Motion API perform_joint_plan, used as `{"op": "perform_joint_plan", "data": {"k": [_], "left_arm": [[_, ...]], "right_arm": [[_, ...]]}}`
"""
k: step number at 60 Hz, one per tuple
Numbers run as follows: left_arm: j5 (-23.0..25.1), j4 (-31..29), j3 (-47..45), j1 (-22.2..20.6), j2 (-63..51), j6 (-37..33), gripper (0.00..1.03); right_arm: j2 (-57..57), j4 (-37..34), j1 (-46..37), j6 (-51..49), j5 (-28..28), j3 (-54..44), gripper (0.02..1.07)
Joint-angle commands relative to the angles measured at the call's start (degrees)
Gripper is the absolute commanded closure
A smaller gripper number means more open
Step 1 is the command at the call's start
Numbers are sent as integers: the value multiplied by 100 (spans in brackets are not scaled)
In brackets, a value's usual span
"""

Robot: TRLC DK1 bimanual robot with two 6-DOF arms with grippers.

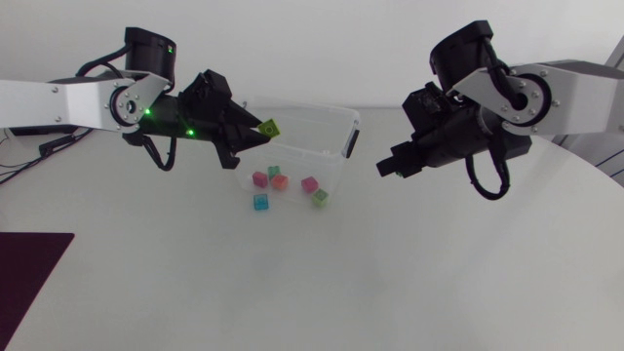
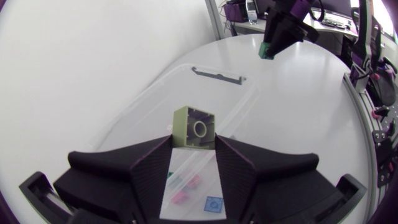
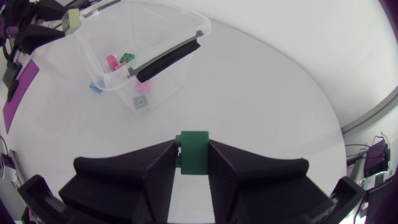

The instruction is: Pick up the duplo bricks and place them in the container

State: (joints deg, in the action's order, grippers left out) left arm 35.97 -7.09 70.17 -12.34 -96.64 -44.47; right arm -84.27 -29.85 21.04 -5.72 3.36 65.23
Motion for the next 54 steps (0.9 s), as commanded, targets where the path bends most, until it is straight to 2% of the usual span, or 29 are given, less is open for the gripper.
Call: {"op": "perform_joint_plan", "data": {"k": [1,13,24,27,36,54], "left_arm": [[42,120,269,65,-109,386,82],[7,226,506,65,-241,667,82],[-494,226,911,-23,-566,861,80],[-652,243,998,-32,-672,966,68],[-784,243,1069,-14,-716,1142,6],[-960,-11,1148,74,-399,1634,4]], "right_arm": [[-81,-92,67,141,86,174,76],[-55,-127,76,141,104,165,76],[-63,-162,102,132,104,244,76],[-63,-162,111,132,113,244,76],[-72,-171,111,106,113,271,76],[-336,-144,252,106,183,745,75]]}}
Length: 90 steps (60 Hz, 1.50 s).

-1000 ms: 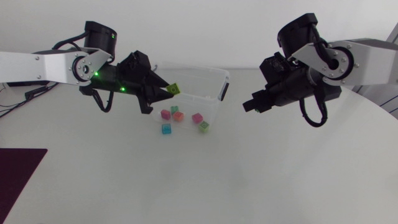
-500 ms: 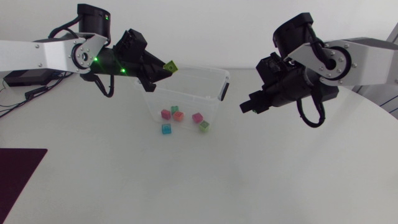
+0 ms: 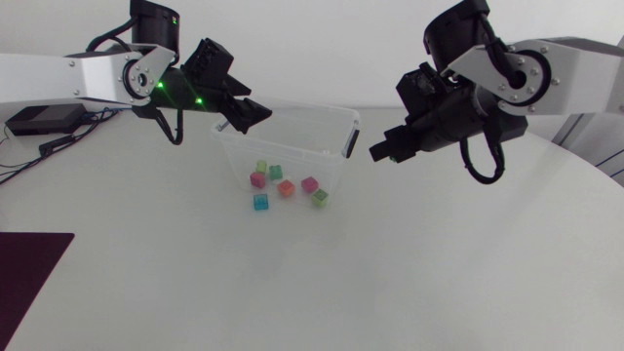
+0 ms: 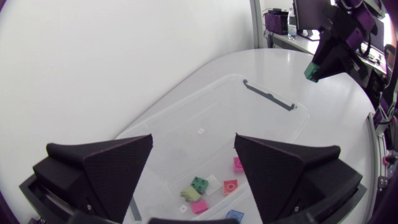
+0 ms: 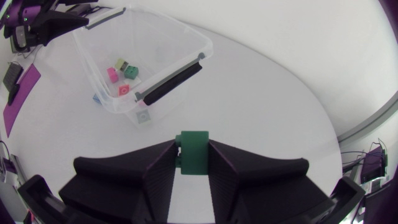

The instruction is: Pick up the duplo bricks and place them in the container

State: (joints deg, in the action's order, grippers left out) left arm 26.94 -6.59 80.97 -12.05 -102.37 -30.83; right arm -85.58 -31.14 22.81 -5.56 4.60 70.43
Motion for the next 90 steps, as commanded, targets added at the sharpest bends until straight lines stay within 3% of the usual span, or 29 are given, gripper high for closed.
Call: {"op": "perform_joint_plan", "data": {"k": [1,8,33,59,62,66,69,80,90], "left_arm": [[-84,-71,51,45,217,306,4],[-347,-62,-204,89,578,543,4],[-374,-9,-1567,300,1931,657,4],[-382,773,-3254,441,2274,622,4],[-400,931,-3395,432,2160,648,4],[-409,1011,-3483,397,1966,657,4],[-453,1195,-3527,370,1782,727,4],[-532,1468,-3395,309,1184,1000,4],[-655,1626,-3245,195,709,1246,4]], "right_arm": [[-231,-7,83,90,67,269,75],[-416,37,171,73,76,559,75],[-1189,363,470,-112,58,1526,75],[-2226,415,901,-428,102,2458,71],[-2340,389,901,-428,111,2545,57],[-2437,363,910,-428,146,2607,30],[-2472,336,918,-428,146,2642,16],[-2252,301,945,-411,217,2581,14],[-1382,468,734,-349,208,1965,14]]}}
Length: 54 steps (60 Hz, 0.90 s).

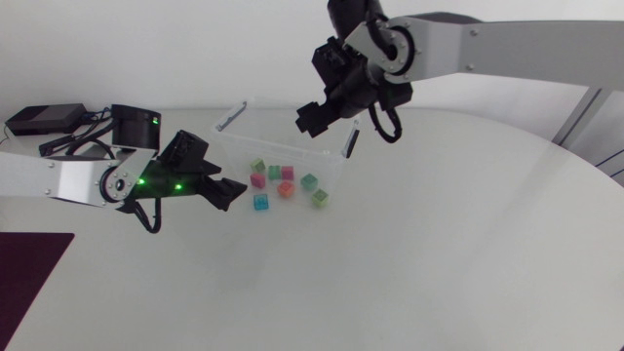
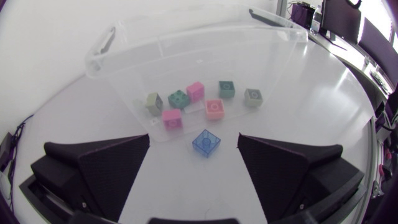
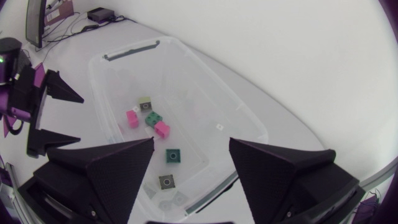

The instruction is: Pick up the duplo bricks and place them in the container

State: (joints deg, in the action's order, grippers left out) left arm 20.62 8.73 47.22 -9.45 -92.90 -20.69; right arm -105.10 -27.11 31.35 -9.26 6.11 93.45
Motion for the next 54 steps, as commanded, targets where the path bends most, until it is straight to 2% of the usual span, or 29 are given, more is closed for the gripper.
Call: {"op": "perform_joint_plan", "data": {"k": [1,29,40,54], "left_arm": [[-23,102,173,-74,-316,258,4],[-331,67,1035,-329,-1617,636,5],[-647,50,1210,-628,-1881,654,5],[-937,32,1386,-716,-2250,742,6]], "right_arm": [[657,101,-138,20,57,-415,14],[2802,1296,-833,-32,66,-3421,14],[3479,1367,-1430,-182,-163,-4274,14],[4270,1481,-1791,-375,-259,-5135,14]]}}
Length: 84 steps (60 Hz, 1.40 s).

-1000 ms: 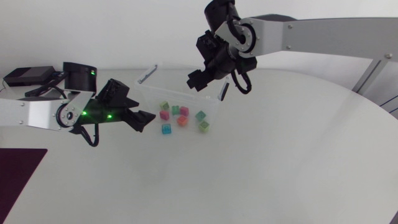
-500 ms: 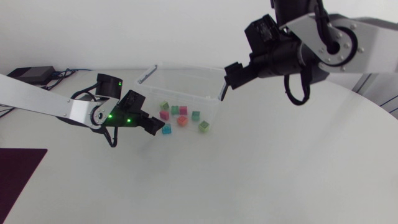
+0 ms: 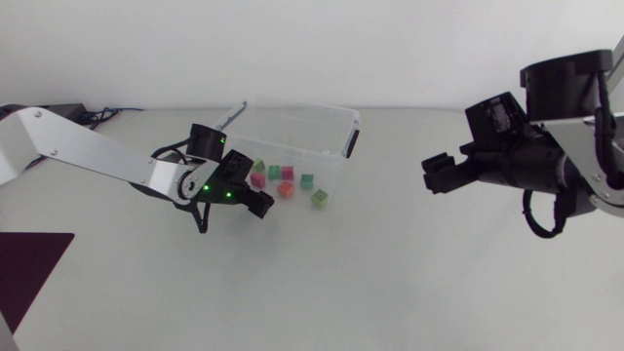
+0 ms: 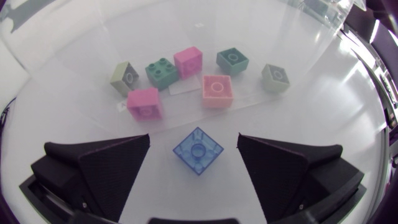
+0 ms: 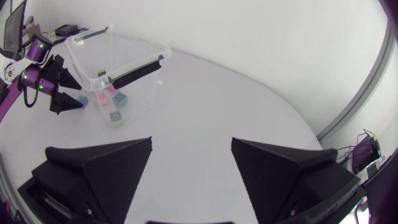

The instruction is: Pick up the duplo bricks and place them in the container

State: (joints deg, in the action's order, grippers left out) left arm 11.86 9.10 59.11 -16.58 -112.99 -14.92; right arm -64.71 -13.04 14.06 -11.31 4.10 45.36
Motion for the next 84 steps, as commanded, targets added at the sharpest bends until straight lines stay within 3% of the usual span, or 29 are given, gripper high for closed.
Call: {"op": "perform_joint_plan", "data": {"k": [1,18,24,32,47,59,84], "left_arm": [[-70,-5,206,-3,-250,165,6],[-210,-14,259,-65,-399,235,13],[-245,-14,294,-82,-434,244,28],[-307,-58,382,-82,-566,358,68],[-324,-515,408,-118,-487,332,78],[-324,-506,-31,-109,365,252,79],[-395,-612,-629,-74,2132,217,79]], "right_arm": [[274,65,-71,-170,-58,-379,14],[1039,73,-97,-152,-58,-1056,14],[1329,65,-176,-161,-41,-1284,14],[1751,-6,-281,-196,-41,-1601,14],[2560,-199,-862,-433,-155,-2005,14],[3553,100,-1424,-741,-278,-2515,14],[4880,662,-1503,-882,-111,-3429,14]]}}
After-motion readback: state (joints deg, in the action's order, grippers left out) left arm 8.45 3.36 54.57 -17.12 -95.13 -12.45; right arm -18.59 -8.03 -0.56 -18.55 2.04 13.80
